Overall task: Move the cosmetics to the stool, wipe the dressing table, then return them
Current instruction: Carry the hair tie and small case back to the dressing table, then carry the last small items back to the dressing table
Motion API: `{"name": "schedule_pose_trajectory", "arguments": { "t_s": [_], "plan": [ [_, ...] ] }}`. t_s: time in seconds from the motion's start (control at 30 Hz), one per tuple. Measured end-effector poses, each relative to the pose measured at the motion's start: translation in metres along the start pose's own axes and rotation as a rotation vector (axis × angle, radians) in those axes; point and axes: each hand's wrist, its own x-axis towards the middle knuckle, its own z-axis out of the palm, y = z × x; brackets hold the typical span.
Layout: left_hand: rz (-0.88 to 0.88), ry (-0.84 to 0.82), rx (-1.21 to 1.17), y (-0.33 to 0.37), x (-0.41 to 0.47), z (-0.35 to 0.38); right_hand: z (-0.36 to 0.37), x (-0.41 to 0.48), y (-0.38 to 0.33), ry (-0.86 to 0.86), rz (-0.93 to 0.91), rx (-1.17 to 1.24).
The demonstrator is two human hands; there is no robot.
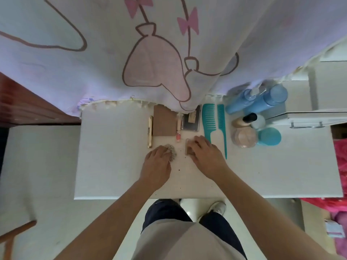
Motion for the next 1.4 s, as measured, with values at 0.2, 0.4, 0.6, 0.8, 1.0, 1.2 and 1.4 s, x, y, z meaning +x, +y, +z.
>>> {"name": "schedule_pose_trajectory", "arguments": {
  "t_s": [0.2, 0.4, 0.6, 0.8, 1.0, 1.2, 1.4],
  "plan": [
    [-0.025, 0.085, 0.005, 0.006, 0.004, -0.034, -0.044, 0.000, 0.003, 0.093, 0.051, 0.102],
    [-0.168, 0.371, 0.062, 0.046, -0.019, -0.091, -0.122, -0.018, 0.010, 0.374, -0.051, 0.096],
    [-0.416, 0.653, 0.076, 0.106, -0.114, -0.101, -0.144, -0.057, -0.007, 0.441, -0.276, 0.140],
    [-0.783, 0.740, 0.122, 0.141, -0.256, -0.093, -0.122, -0.116, -0.073, 0.434, -0.641, 0.147],
    [-1.020, 0.904, 0.204, 0.133, -0.404, -0.104, -0.111, -0.183, -0.186, 0.458, -0.867, 0.145],
    [-1.206, 1.102, 0.254, 0.102, -0.580, -0.096, -0.086, -0.261, -0.361, 0.506, -1.104, 0.146],
    [-1.381, 1.195, 0.263, 0.054, -0.749, -0.088, -0.032, -0.350, -0.541, 0.467, -1.282, 0.106]
  ]
}}
